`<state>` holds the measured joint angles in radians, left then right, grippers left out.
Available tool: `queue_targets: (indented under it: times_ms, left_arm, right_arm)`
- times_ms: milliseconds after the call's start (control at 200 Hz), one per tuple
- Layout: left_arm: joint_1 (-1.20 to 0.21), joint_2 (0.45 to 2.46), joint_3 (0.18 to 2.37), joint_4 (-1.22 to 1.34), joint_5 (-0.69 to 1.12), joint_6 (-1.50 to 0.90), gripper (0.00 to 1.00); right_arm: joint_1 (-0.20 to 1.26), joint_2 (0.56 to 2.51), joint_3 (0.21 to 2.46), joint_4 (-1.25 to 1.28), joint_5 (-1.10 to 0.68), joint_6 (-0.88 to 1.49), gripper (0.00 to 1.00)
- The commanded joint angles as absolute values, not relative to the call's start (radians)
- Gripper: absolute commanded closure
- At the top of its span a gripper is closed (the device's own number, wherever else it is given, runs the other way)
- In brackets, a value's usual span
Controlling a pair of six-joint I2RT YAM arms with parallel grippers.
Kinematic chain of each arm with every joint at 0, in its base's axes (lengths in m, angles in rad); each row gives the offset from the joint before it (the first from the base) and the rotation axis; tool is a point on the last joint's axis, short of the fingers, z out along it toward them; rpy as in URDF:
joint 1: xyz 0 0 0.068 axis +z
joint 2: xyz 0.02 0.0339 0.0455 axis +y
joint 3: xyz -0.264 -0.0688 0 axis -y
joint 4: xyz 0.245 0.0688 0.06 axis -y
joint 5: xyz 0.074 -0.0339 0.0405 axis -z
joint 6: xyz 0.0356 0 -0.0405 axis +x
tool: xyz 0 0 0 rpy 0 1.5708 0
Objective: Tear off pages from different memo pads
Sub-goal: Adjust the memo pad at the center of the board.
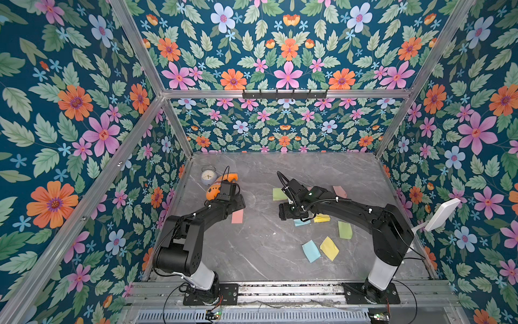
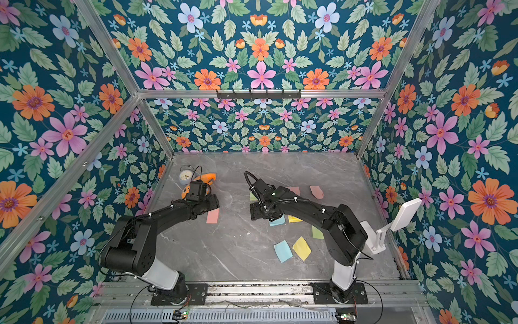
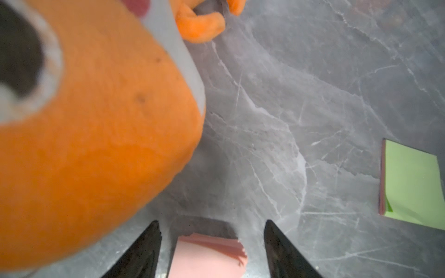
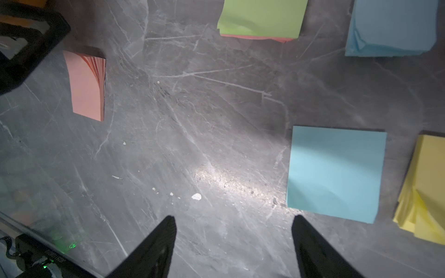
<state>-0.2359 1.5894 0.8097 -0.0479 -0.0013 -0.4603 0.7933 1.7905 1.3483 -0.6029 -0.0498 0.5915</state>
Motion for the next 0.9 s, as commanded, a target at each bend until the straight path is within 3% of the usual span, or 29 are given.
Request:
queue_targets:
  times_ms: [0,180,300,570,705,895]
  left_arm:
    - [-0.236,1.617,0.831,-0.099,-0.024,-0.419,0.32]
    - [-0.239,1.621,0.784,-0.092,0.02,-0.426,0.32]
    - [-0.275,1.639,0.782,-0.082,0.094,-0.455,0.39]
    - [-0.522,1.678,0.815,-0.054,0.213,-0.52,0.45]
    - [-0.583,1.566,0.771,-0.107,0.244,-0.571,0.46]
    - [-0.496,1.359,0.707,-0.252,0.122,-0.567,0.45]
  right_arm:
    - [0.795,1.792,1.347,-0.574,-0.073,0.608,0.23]
    - [0.795,1.787,1.336,-0.56,-0.071,0.602,0.23]
    - [0.795,1.799,1.353,-0.587,-0.063,0.586,0.23]
    - [0.77,1.739,1.318,-0.602,-0.035,0.585,0.23]
    - [0.752,1.724,1.305,-0.602,-0.04,0.585,0.23]
    - [0.757,1.819,1.378,-0.576,-0.114,0.609,0.25]
